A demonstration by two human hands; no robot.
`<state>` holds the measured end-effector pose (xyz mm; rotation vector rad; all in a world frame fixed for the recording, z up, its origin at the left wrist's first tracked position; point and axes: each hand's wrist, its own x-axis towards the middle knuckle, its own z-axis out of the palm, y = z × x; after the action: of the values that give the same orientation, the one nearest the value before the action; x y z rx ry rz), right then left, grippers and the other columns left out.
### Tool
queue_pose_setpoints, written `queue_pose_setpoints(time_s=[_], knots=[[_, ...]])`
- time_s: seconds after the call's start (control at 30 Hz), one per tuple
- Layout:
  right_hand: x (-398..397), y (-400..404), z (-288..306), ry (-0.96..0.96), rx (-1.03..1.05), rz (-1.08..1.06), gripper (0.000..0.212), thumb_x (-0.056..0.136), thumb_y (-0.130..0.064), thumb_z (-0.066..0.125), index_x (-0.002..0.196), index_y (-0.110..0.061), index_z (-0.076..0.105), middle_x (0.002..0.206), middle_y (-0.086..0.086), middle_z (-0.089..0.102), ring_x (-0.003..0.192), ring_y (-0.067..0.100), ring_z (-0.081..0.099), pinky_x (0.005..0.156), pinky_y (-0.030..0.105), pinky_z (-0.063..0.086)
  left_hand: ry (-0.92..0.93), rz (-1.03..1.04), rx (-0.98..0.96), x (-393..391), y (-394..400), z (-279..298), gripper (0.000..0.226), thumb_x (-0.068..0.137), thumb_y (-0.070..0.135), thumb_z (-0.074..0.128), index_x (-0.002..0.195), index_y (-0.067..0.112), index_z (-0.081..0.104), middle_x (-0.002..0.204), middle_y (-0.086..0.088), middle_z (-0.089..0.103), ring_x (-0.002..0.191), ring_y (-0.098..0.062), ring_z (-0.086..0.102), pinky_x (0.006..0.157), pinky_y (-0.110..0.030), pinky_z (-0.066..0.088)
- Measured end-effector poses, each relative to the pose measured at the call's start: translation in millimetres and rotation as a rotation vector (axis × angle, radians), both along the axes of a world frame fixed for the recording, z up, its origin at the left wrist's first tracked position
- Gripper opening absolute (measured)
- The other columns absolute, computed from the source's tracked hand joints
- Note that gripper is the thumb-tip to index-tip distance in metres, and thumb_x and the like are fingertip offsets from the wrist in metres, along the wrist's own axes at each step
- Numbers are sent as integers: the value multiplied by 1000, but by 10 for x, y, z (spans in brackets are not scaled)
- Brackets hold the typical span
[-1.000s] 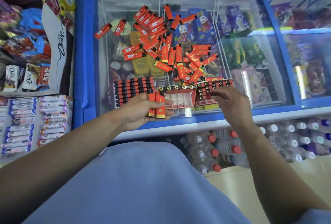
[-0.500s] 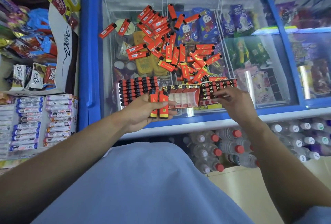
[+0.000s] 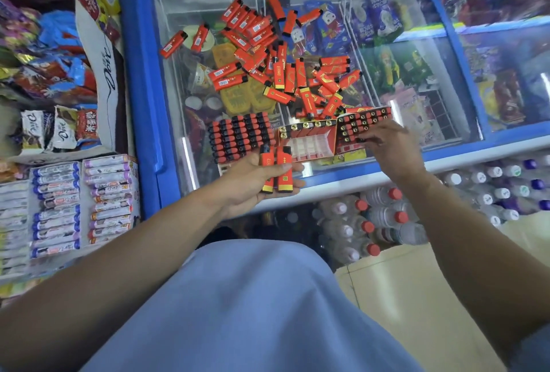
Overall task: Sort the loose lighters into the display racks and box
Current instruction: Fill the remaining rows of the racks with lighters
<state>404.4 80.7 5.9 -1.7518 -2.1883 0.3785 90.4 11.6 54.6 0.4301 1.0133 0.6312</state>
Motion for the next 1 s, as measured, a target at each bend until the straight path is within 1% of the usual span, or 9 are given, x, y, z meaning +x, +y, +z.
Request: queue_pose_setpoints(time_s=[0.2, 0.27, 0.33, 0.4, 0.5, 0.57, 0.7, 0.87, 1.0], knots=[[-192, -208, -234, -178, 2, -114, 33, 97, 2, 59, 128, -6, 69, 107, 15, 69, 73, 31, 66, 63, 43, 60, -60, -27, 10, 16, -100, -60, 24, 103, 7, 55, 127, 2, 60, 124, -10, 73, 103, -35, 74, 82, -40, 64], [-343, -323, -159, -139, -32, -203, 36, 101, -4, 53, 135, -7, 64, 115, 11, 67, 77, 25, 64, 70, 39, 60, -49, -29, 5, 38, -135, -96, 27, 103, 9, 56, 129, -1, 60, 126, -9, 73, 103, -35, 74, 77, -38, 64], [-531, -416, 23, 16, -57, -369, 32, 103, -16, 55, 134, -14, 65, 120, 4, 64, 83, 17, 63, 81, 31, 55, -32, -14, 2, 42, -169, -116, 27, 102, 9, 58, 128, 1, 60, 124, -8, 73, 101, -33, 75, 73, -35, 64], [-756, -483, 253, 226, -162, -438, 22, 101, -30, 61, 119, -22, 72, 110, -3, 68, 83, 11, 65, 82, 31, 55, -9, -8, 20, 42, -192, -132, 20, 100, 10, 61, 120, 7, 64, 119, -7, 75, 98, -32, 76, 71, -33, 64], [-1080, -589, 570, 614, -610, -366, 21, 98, -39, 66, 102, -20, 75, 87, -4, 71, 70, 12, 64, 68, 32, 55, 48, -13, 62, 73, -209, -159, 15, 96, 12, 69, 111, 13, 69, 112, -8, 78, 95, -31, 77, 69, -31, 64], [-1138, -656, 684, 674, -740, -288, 26, 97, -33, 67, 105, -9, 75, 87, -1, 70, 67, 14, 59, 62, 28, 53, 95, -33, 99, 153, -220, -197, 17, 93, 14, 72, 110, 14, 70, 107, -7, 79, 92, -30, 77, 64, -28, 61], [-855, -699, 699, 647, -744, -294, 15, 95, -20, 71, 100, -5, 72, 78, 4, 67, 59, 9, 55, 51, 18, 46, 142, -72, 122, 474, -229, -261, 13, 94, 17, 72, 106, 15, 69, 98, -9, 78, 87, -27, 77, 58, -25, 57], [-163, -488, 451, 824, -625, -553, 15, 99, -10, 61, 85, -14, 57, 61, 5, 59, 52, 17, 53, 53, 31, 44, 182, 33, 32, 959, -143, -354, 14, 103, 18, 60, 113, 10, 66, 111, -10, 77, 77, -26, 76, 60, -26, 57], [337, -178, 178, 795, -471, -592, 14, 99, -12, 59, 88, -10, 67, 61, 5, 58, 47, 14, 51, 51, 30, 48, 236, 158, -12, 1381, -98, -332, 27, 100, 14, 61, 127, 10, 61, 103, -6, 79, 73, -22, 74, 57, -24, 54]])
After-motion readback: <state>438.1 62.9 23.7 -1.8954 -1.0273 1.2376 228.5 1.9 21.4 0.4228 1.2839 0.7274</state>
